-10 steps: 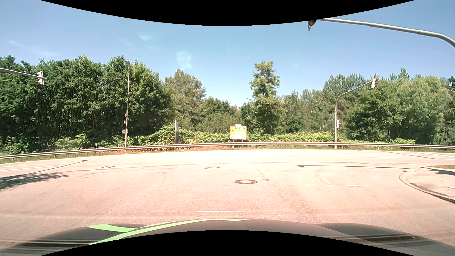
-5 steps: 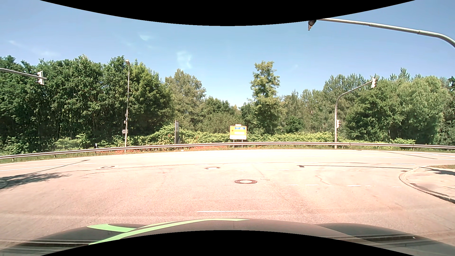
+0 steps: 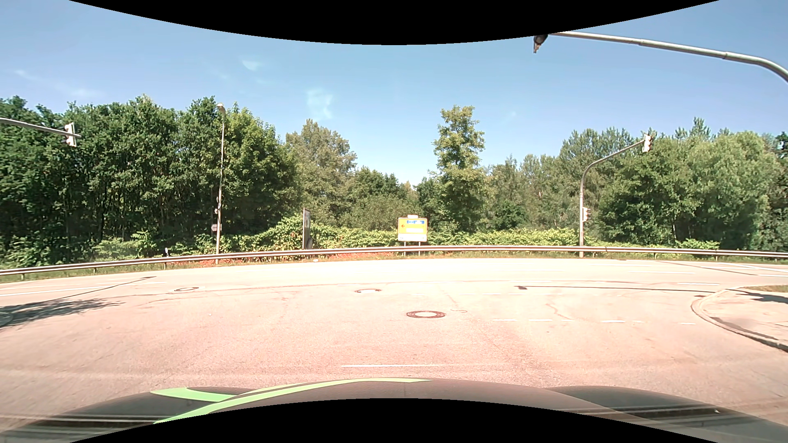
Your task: Follow the waypoints while adhering to traffic rules and regulations
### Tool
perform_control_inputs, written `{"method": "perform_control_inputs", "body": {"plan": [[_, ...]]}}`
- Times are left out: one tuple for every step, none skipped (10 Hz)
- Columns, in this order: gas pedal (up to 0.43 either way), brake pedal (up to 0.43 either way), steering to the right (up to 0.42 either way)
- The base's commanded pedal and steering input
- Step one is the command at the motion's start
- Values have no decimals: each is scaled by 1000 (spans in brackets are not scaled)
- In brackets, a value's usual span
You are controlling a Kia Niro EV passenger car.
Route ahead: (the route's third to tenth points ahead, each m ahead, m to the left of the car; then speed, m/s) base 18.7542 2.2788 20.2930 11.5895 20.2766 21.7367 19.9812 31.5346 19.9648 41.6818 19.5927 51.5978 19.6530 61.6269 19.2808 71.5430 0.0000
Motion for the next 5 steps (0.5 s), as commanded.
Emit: {"method": "perform_control_inputs", "body": {"plan": [[0,366,-24],[0,366,-24],[0,366,-24],[0,366,-24],[0,366,-24]]}}
